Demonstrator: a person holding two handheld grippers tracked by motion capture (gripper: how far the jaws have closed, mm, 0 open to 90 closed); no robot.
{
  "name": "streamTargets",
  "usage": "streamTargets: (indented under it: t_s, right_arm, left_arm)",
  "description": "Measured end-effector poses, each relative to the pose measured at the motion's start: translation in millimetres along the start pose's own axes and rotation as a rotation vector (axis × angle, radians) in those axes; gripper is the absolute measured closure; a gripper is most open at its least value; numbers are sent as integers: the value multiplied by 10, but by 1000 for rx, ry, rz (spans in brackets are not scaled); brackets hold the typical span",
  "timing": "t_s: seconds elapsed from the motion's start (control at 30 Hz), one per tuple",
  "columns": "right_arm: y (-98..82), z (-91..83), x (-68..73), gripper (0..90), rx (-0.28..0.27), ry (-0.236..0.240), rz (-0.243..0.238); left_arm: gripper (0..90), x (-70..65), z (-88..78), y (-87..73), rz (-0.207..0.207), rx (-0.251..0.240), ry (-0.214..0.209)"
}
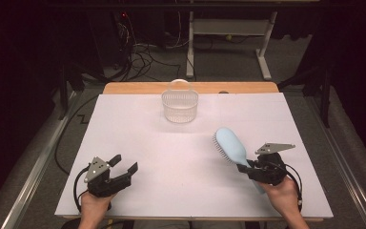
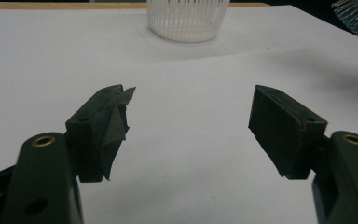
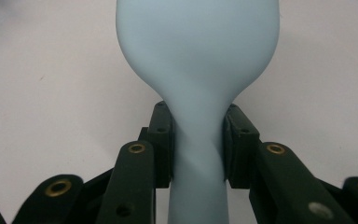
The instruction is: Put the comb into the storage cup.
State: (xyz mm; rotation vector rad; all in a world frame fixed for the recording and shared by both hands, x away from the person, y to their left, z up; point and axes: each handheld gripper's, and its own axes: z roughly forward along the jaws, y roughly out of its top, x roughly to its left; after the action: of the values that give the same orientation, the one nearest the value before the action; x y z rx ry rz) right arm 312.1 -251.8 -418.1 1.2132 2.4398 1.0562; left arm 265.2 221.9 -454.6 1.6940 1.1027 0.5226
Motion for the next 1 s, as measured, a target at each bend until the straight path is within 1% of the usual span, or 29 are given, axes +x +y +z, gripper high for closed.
streamTargets:
  t_s: [0.1,0.17,0.2,0.23,0.33,0.4,0.43,0.47,0.53,0.67,0.8,1.0]
  right_arm:
    - [-14,-10,39,700,-5,-3,-6]
    - [-20,-1,56,700,-2,0,-11]
    - [-22,9,63,700,-1,1,-21]
    - [-23,15,77,700,4,3,-16]
    - [-24,25,95,700,1,8,-25]
    - [-21,21,106,700,-2,11,-25]
    - [-16,11,122,700,-11,16,-28]
    - [-14,7,128,700,-12,18,-29]
    - [-7,4,144,700,-18,20,-35]
    - [0,9,165,700,-20,28,-48]
    - [-1,-5,173,700,-26,32,-50]
    - [1,-10,200,700,-34,37,-55]
  left_arm:
    - [287,-13,-6,8,-4,-14,-10]
    - [288,-20,-8,11,1,-15,-11]
    - [288,-64,-10,25,21,-17,-18]
    - [288,-82,-10,30,30,-19,-21]
    - [288,-174,3,52,52,-26,-41]
    - [287,-195,7,60,58,-22,-47]
    - [287,-266,26,80,74,-23,-54]
    - [287,-314,38,92,78,-26,-69]
    - [286,-390,66,113,83,-30,-97]
    - [287,-526,148,151,109,-11,-130]
    - [289,-621,233,192,114,11,-171]
    - [289,-744,341,250,129,25,-214]
